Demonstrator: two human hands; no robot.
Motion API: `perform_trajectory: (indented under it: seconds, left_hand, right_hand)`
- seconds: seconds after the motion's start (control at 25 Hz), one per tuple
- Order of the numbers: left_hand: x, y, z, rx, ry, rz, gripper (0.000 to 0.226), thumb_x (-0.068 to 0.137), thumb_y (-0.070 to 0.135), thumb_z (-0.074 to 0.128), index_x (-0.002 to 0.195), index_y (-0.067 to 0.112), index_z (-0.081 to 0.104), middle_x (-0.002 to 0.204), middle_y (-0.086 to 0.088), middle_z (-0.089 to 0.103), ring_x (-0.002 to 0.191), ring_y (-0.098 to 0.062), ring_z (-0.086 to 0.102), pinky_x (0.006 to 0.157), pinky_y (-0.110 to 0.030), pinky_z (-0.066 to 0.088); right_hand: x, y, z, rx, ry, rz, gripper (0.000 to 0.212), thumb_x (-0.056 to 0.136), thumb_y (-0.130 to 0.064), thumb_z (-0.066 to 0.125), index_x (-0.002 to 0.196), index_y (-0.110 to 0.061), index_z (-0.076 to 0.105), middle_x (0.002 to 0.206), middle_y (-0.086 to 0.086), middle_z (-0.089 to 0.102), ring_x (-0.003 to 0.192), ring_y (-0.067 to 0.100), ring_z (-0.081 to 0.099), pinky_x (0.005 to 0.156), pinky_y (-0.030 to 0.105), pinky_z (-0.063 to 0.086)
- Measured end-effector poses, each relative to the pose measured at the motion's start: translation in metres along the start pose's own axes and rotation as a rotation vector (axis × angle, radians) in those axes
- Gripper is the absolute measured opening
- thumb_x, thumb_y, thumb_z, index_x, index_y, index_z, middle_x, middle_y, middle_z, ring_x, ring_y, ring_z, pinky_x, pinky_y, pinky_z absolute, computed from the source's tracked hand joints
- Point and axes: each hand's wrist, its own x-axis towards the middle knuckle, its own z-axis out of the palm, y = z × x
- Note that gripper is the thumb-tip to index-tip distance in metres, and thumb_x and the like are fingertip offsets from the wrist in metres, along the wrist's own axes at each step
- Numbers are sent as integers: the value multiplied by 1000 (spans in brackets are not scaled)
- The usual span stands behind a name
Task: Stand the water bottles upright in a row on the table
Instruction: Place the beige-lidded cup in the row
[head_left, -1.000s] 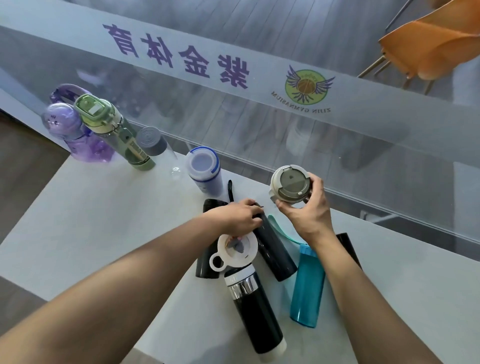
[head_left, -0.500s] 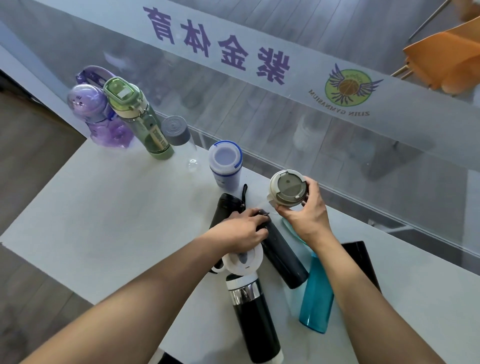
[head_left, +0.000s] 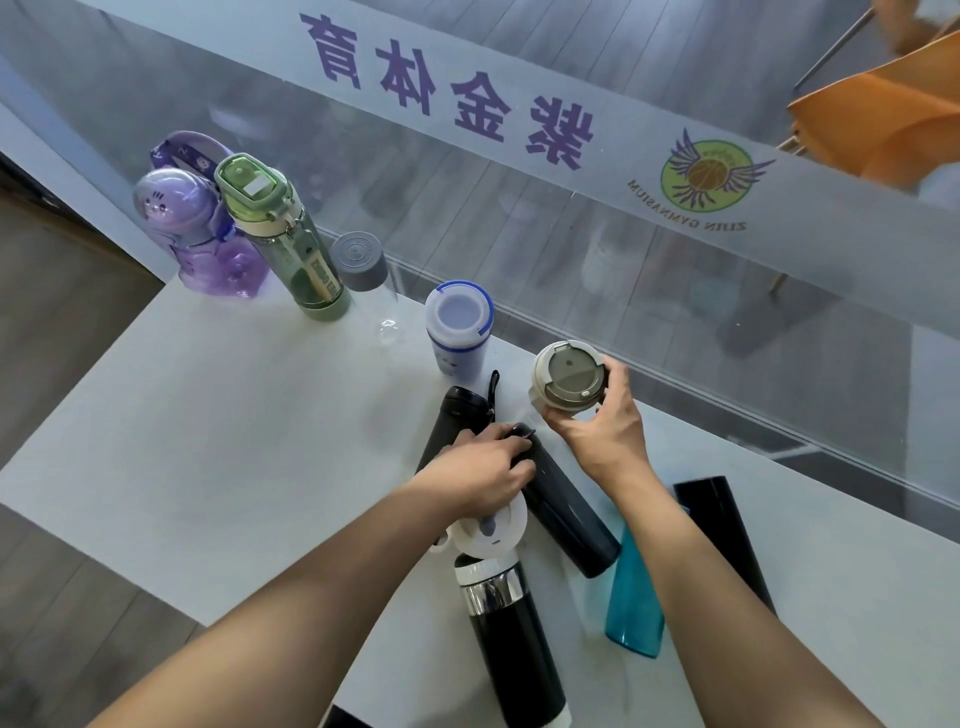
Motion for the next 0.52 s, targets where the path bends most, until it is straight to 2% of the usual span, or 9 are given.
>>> perform_trajectory:
  seconds: [0.16,0.24,0.4,0.52]
  left_hand:
    - [-2,-3,-1,-7,1,5,52,96,47,30,145,33,40,160,6,23,138,-35,29,114,-50,26]
    - [-5,-3,-2,1,20,27,48,97,48,29,139,32,45,156,3,29,134,-35,34,112,-50,29]
    - [-10,-7,-6,15,84,75,56,89,58,22,130,32,51,142,2,44,127,-31,42,106,-49,36]
    - [-16,-8,-9,83,115,128,53,90,59,22,126,34,52,135,2,49,124,-29,45,103,-48,38]
  right_hand:
    - [-3,-5,1,-7,12,25,78,67,-41,92,130,-30,47,121,-10,64,110,6,60,88,11,42]
    - [-5,-7,4,-17,23,28,78,68,-44,91,130,-29,46,121,-9,64,110,8,60,86,10,41]
    - [-11,-10,3,-95,45,32,85,68,-49,89,136,-26,44,130,-5,61,119,15,58,98,30,47]
    - [-21,-16,-9,-159,50,52,96,70,-42,89,147,-24,36,143,-2,53,131,15,50,109,36,43]
